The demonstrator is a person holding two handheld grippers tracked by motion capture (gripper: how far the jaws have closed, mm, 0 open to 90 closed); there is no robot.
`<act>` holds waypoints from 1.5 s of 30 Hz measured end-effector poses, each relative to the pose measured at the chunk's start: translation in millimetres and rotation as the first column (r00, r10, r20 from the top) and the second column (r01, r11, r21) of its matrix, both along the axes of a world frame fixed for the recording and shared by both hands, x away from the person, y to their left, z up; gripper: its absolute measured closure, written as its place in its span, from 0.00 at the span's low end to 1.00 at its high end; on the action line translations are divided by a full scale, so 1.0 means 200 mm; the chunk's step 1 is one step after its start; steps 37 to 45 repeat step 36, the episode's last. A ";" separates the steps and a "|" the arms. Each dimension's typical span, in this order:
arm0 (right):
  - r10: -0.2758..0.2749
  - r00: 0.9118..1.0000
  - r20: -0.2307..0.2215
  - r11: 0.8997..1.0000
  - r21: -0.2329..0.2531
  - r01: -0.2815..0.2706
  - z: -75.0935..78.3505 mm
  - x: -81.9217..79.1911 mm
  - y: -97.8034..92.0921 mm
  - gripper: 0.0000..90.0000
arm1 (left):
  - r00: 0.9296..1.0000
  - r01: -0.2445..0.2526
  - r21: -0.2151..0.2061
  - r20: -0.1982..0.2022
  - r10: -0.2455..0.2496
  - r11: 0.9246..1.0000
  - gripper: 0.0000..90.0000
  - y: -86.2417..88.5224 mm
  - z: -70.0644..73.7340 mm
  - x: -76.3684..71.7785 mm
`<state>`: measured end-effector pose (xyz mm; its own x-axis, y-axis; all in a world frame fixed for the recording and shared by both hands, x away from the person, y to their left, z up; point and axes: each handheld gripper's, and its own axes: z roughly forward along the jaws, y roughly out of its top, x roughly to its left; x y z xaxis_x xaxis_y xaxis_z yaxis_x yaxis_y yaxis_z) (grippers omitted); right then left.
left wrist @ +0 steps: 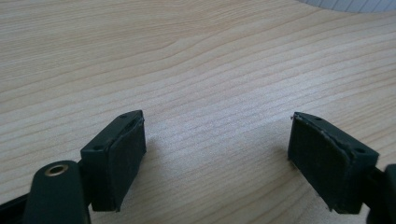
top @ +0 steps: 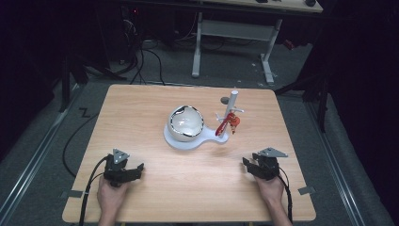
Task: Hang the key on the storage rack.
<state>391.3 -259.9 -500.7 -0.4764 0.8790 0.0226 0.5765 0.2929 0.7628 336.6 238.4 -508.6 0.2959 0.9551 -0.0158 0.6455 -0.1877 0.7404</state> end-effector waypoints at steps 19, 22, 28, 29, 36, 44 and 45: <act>-0.016 1.000 -0.018 0.998 -0.057 0.015 -0.01 0.01 0.02 0.43 | 1.000 0.004 0.003 0.000 -0.004 1.000 0.22 0.00 0.00 0.00; -0.019 1.000 -0.017 0.998 -0.061 0.018 -0.01 0.01 0.02 0.42 | 1.000 0.004 0.003 0.000 -0.004 1.000 0.22 0.00 0.00 0.00; -0.020 1.000 -0.017 0.998 -0.060 0.018 -0.01 0.01 0.02 0.42 | 1.000 0.004 0.003 0.000 -0.004 1.000 0.22 0.00 0.00 0.00; -0.019 1.000 -0.017 0.998 -0.060 0.018 -0.01 0.01 0.02 0.42 | 1.000 0.004 0.002 0.000 -0.004 1.000 0.22 0.00 0.00 0.00; -0.019 1.000 -0.018 0.998 -0.059 0.018 -0.01 0.01 0.02 0.42 | 1.000 0.004 0.002 0.000 -0.004 1.000 0.22 0.00 0.00 0.00; -0.019 1.000 -0.018 0.998 -0.059 0.018 -0.01 0.01 0.02 0.42 | 1.000 0.004 0.002 0.000 -0.004 1.000 0.22 0.00 0.00 0.00; -0.019 1.000 -0.018 0.998 -0.059 0.018 -0.01 0.01 0.02 0.42 | 1.000 0.004 0.002 0.000 -0.004 1.000 0.22 0.00 0.00 0.00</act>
